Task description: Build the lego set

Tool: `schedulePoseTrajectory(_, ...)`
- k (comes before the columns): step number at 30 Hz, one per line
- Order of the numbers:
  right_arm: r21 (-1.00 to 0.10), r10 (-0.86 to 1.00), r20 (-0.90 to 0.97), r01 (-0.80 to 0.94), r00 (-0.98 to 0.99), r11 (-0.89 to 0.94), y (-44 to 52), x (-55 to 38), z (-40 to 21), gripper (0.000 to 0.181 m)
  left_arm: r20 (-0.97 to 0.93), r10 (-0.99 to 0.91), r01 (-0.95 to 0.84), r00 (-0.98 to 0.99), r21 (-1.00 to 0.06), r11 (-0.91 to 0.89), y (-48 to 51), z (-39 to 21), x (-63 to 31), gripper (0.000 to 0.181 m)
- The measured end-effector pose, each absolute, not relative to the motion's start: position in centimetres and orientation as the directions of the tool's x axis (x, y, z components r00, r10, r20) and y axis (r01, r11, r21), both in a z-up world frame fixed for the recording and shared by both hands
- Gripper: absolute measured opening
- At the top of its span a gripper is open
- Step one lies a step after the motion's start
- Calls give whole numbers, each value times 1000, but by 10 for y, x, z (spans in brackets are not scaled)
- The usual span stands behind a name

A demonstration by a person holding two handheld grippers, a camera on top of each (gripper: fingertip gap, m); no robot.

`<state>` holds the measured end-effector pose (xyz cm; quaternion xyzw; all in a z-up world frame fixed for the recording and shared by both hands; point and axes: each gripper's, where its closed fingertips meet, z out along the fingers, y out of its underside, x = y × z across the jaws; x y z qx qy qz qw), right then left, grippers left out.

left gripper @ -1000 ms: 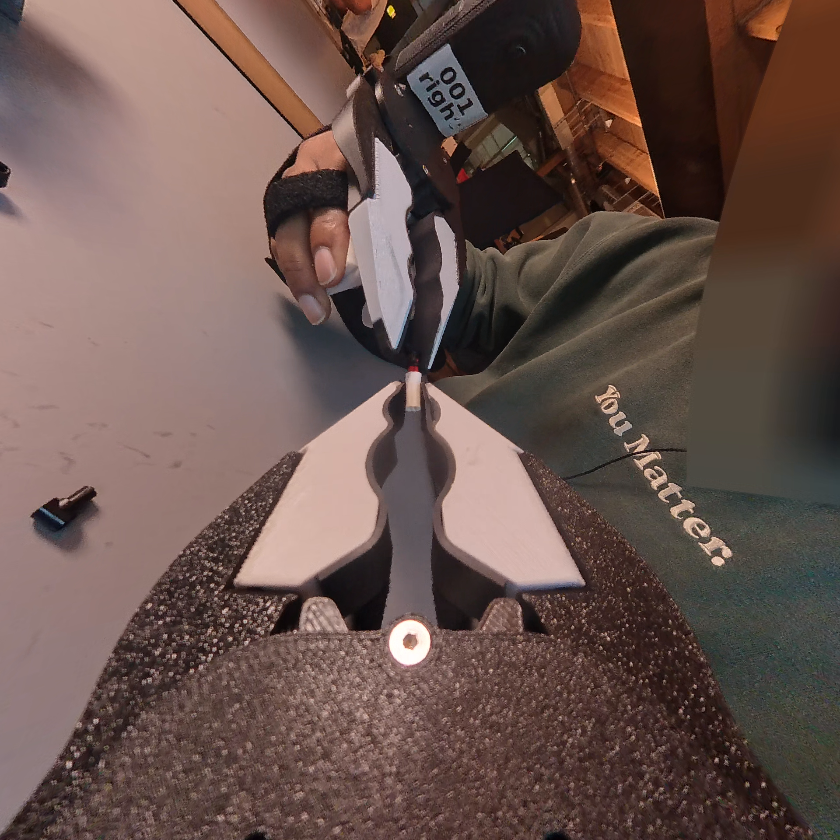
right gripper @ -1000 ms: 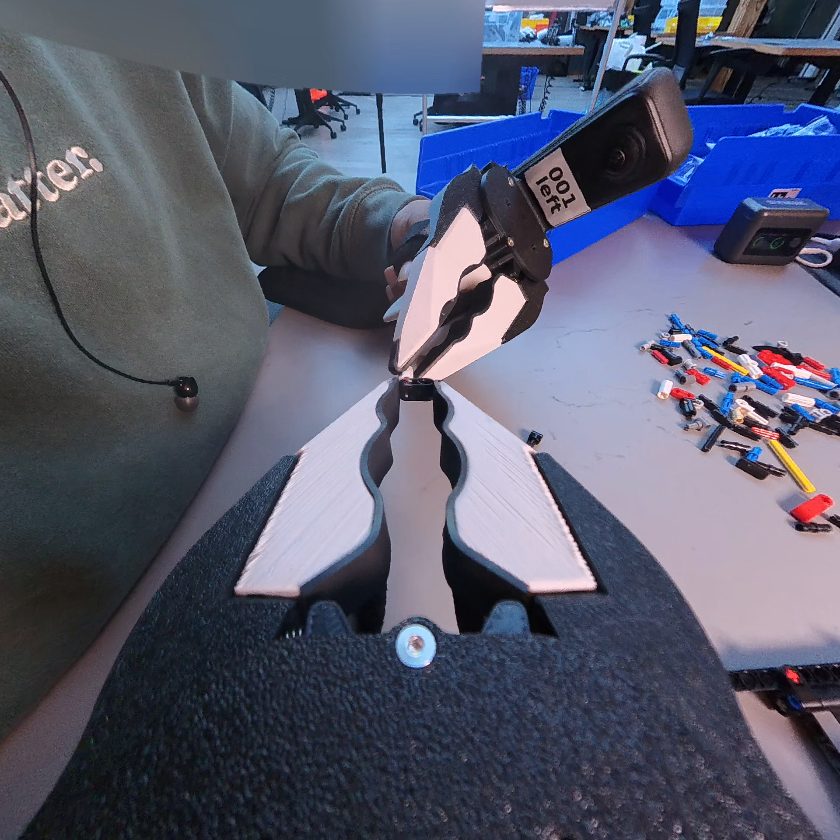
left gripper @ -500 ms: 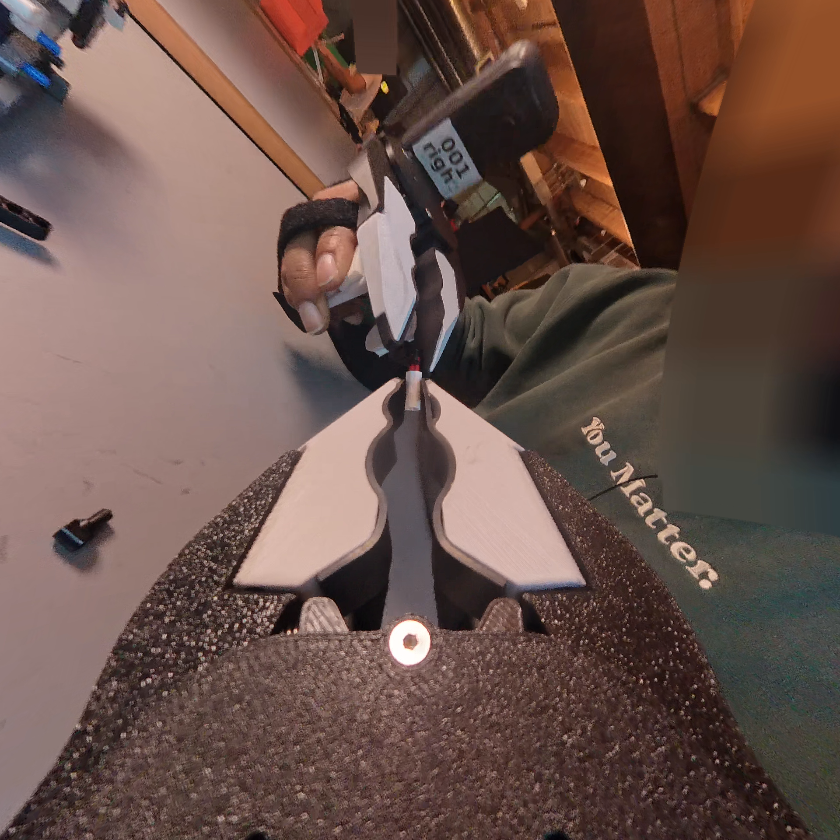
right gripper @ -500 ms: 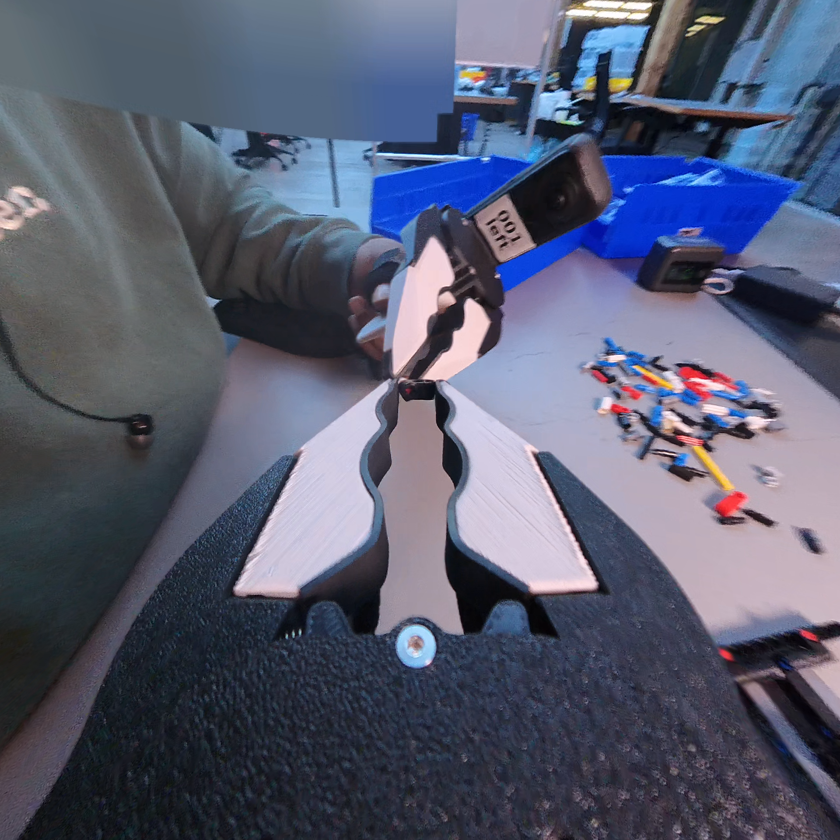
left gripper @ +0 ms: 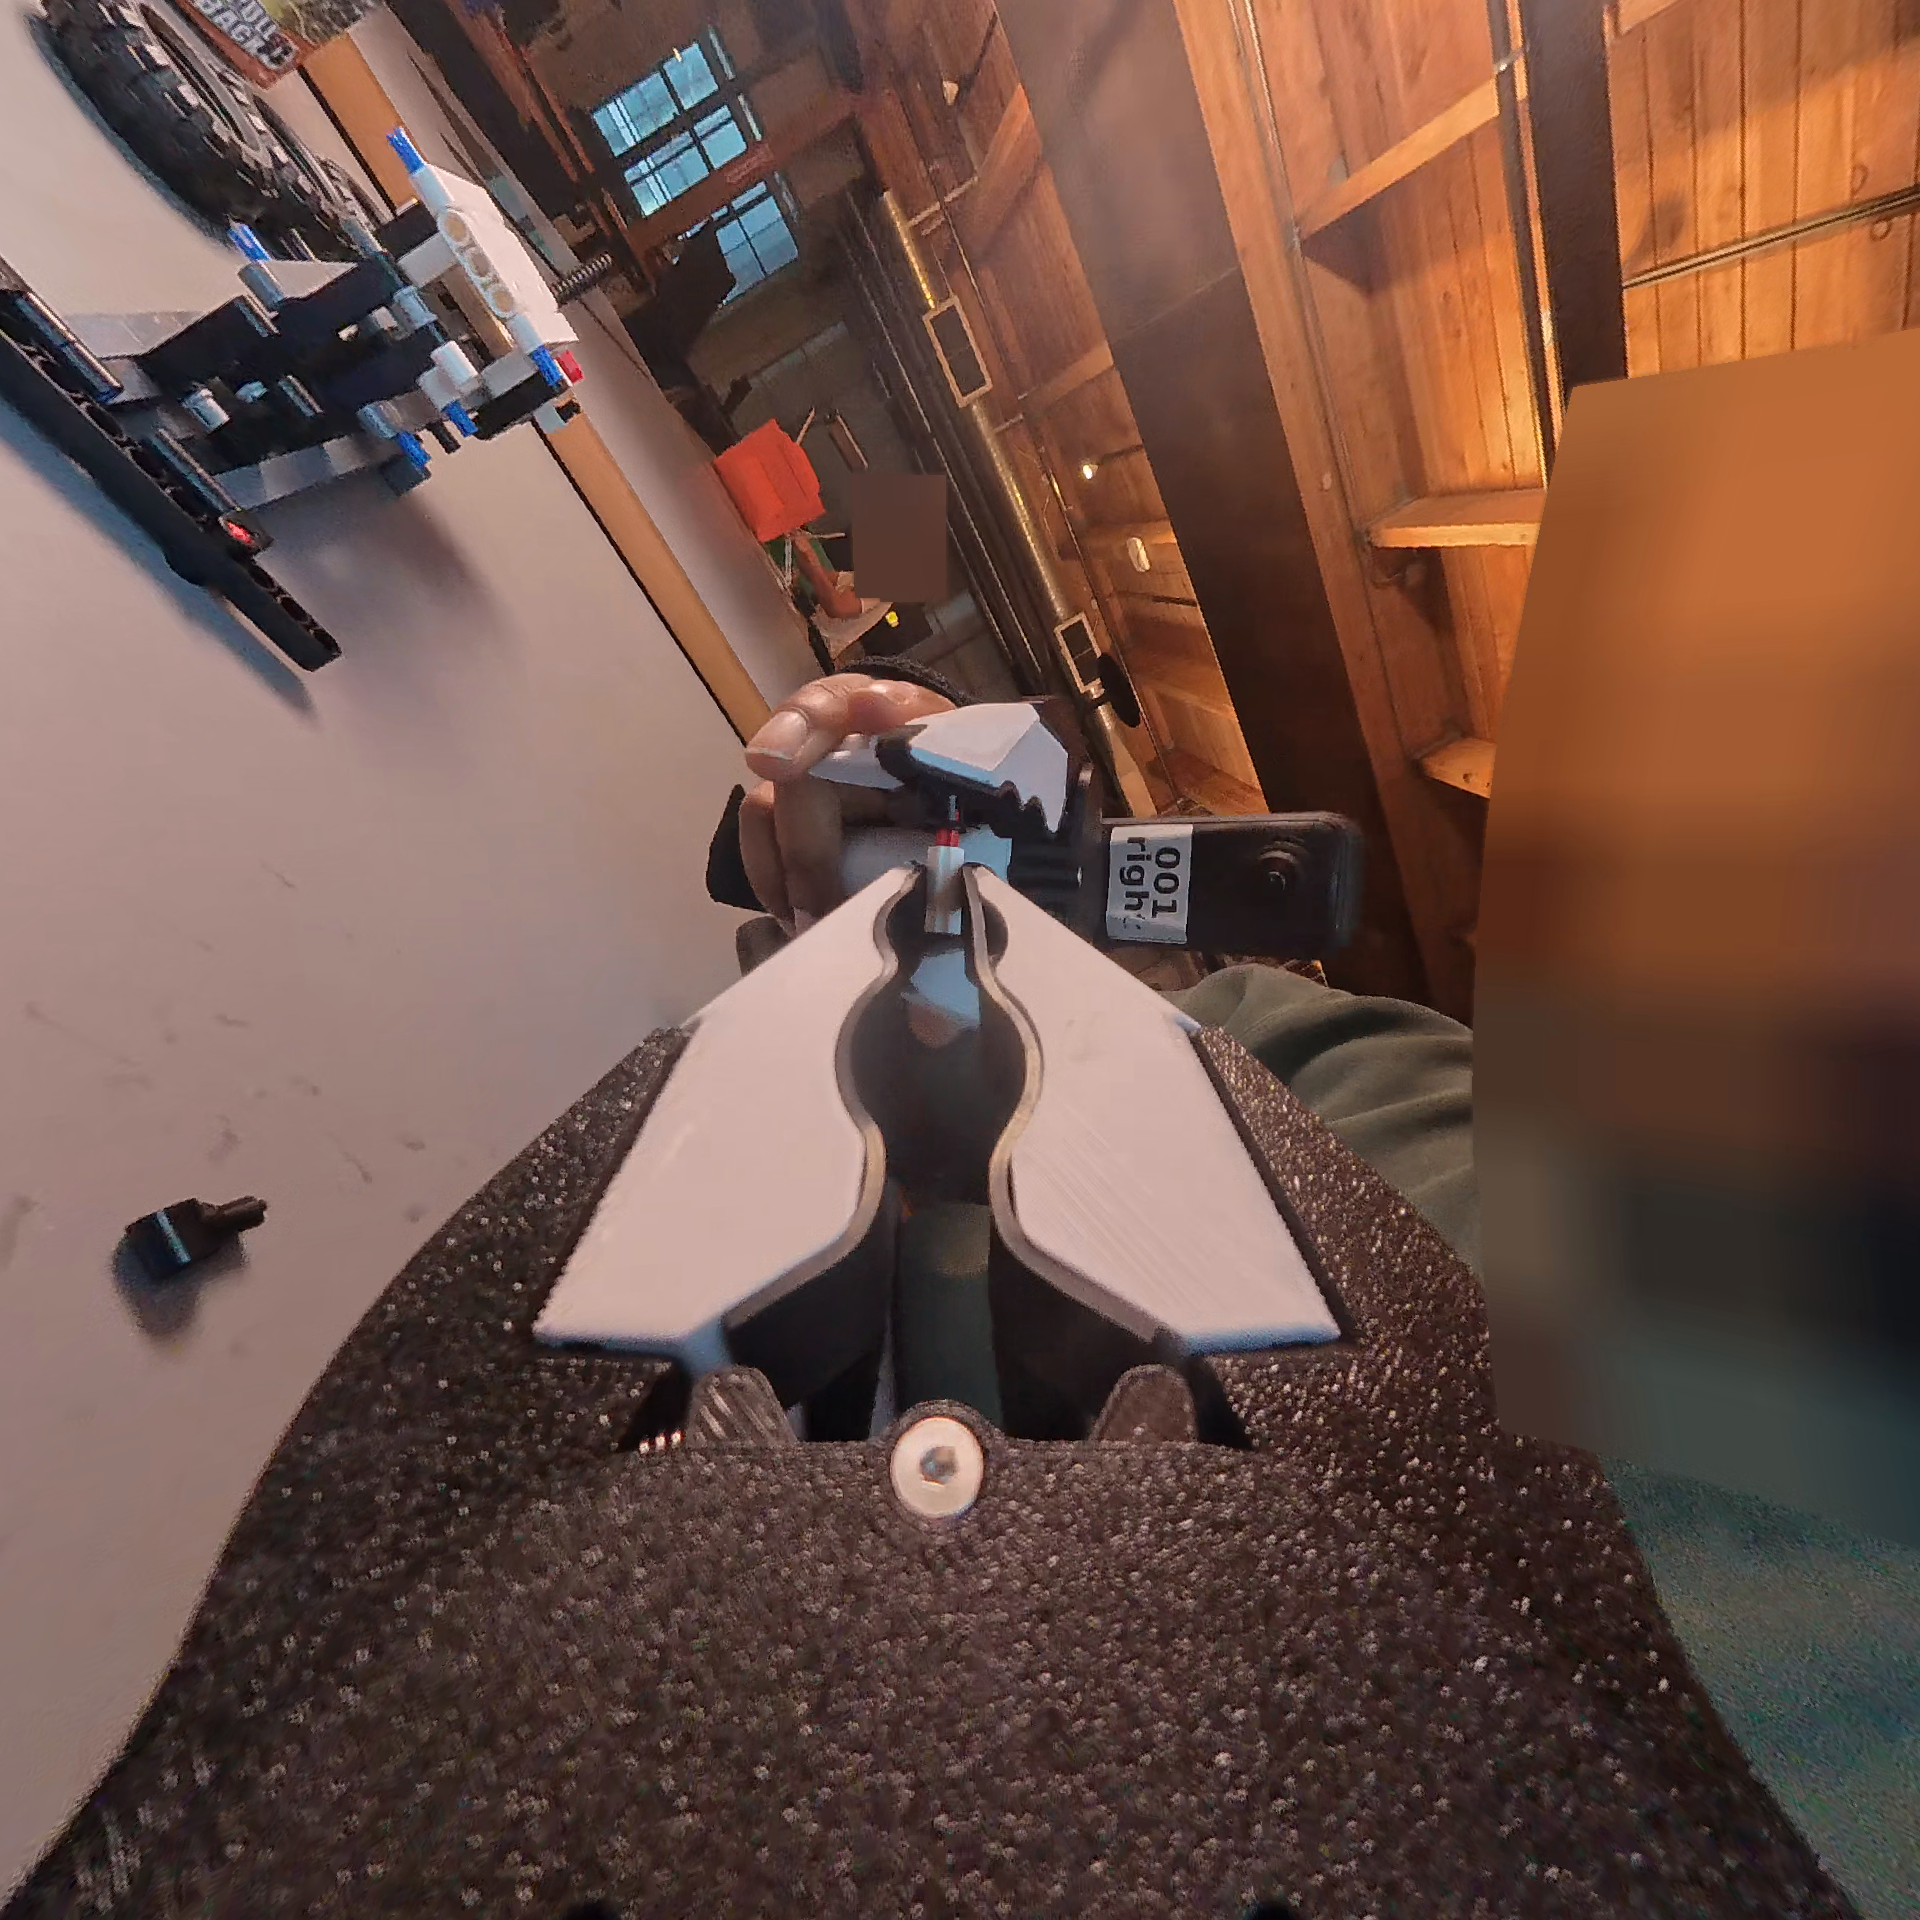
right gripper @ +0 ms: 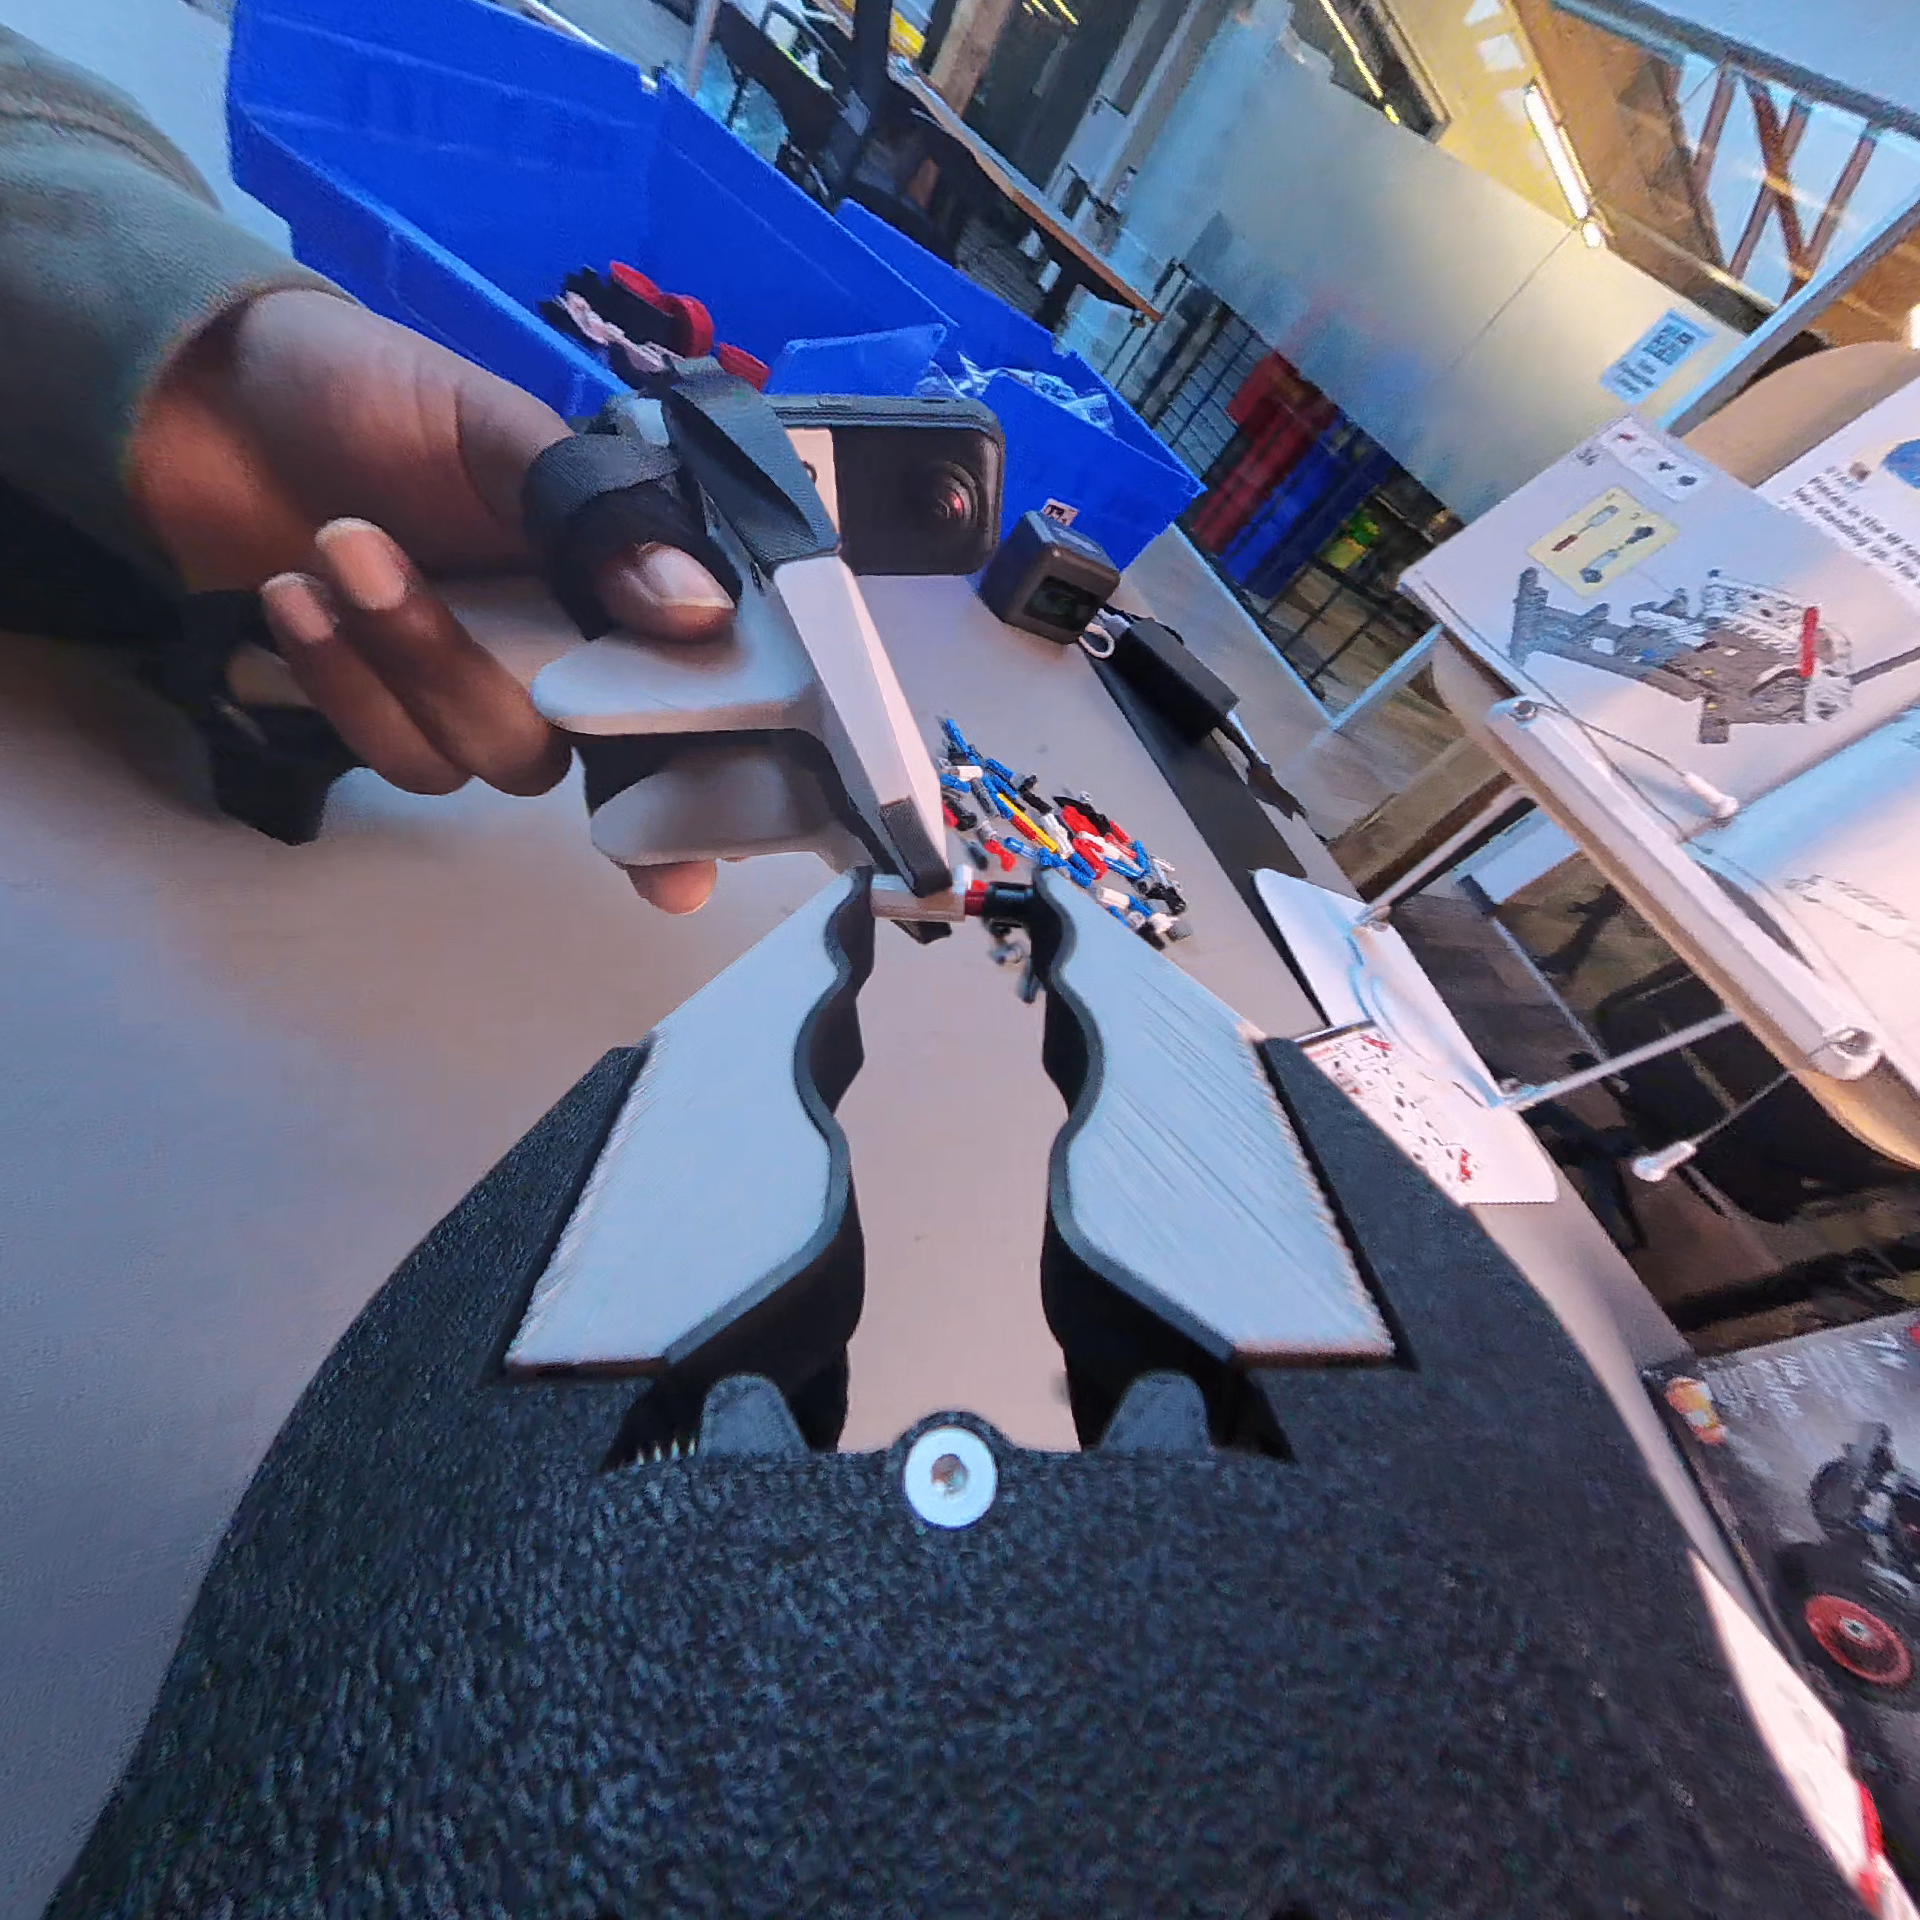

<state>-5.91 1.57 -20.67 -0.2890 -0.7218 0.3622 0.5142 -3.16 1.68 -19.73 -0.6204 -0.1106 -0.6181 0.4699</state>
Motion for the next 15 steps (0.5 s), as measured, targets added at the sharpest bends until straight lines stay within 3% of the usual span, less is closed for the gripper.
schedulePoseTrajectory(15, -787, 760, 573, 52, -306, 614, 11, -57, -211, 27, 887, -427, 738, 178, -407, -538, 15, -201, -33, 5)
